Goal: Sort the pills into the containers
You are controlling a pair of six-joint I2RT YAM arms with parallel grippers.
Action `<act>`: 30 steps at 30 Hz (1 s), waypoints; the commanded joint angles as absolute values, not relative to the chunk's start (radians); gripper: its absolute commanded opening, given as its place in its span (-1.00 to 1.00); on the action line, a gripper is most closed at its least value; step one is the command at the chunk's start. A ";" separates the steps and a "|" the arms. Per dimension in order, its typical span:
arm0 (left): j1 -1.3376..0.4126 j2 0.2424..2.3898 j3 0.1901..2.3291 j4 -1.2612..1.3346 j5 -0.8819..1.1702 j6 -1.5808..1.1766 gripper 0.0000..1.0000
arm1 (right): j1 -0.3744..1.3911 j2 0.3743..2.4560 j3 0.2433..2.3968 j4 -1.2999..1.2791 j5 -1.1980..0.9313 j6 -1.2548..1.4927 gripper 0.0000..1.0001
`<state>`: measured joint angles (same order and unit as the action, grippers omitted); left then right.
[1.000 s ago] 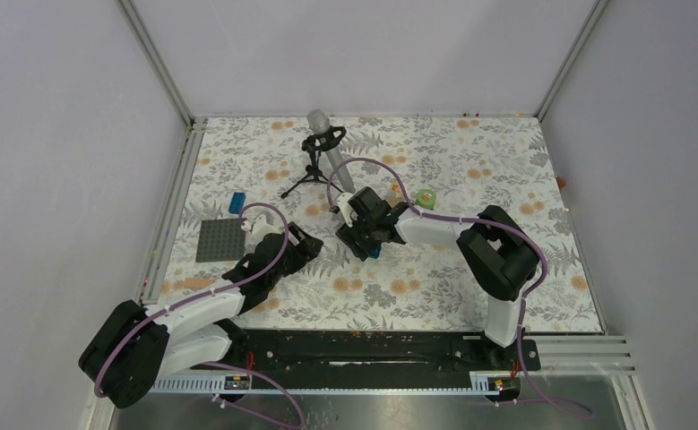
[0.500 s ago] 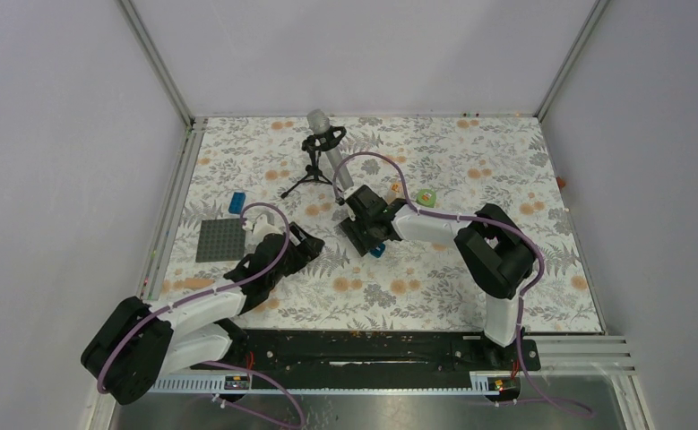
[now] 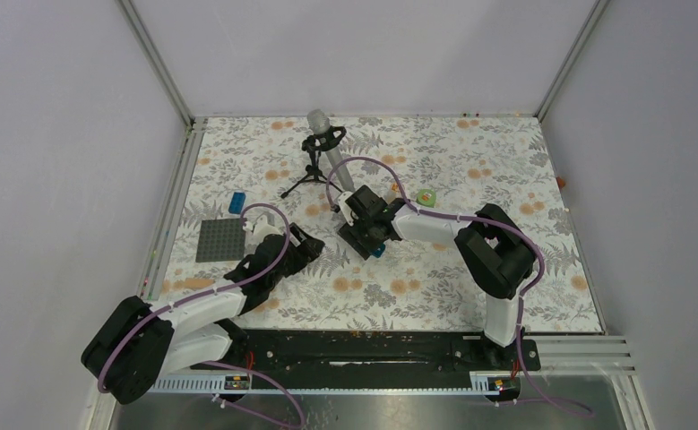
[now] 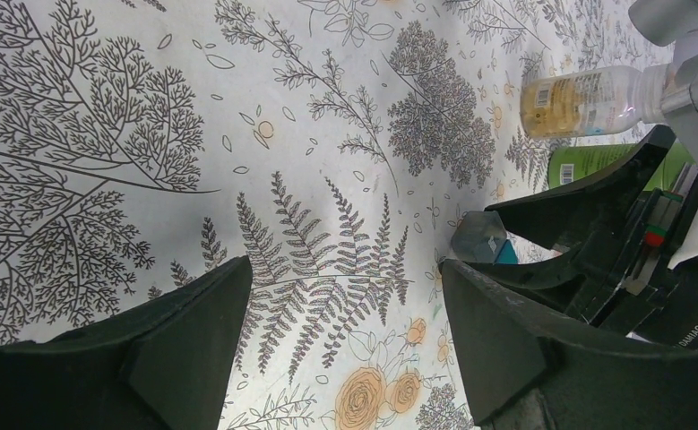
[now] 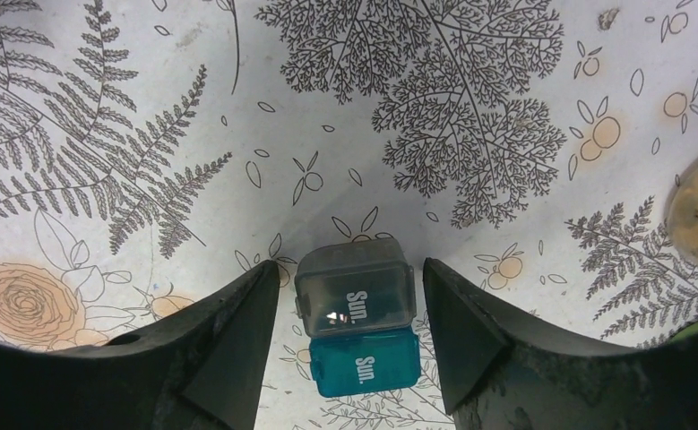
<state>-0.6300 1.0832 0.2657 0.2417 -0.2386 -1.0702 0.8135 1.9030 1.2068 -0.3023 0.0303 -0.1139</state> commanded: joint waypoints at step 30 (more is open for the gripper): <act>-0.751 1.200 0.207 0.866 0.094 -0.948 0.56 | 0.824 1.626 1.195 -0.331 0.049 0.587 -0.24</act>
<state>-0.7208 1.1950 0.2031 0.6746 0.0380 -0.9737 0.8135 1.6859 1.2125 -0.3309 0.0437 0.3733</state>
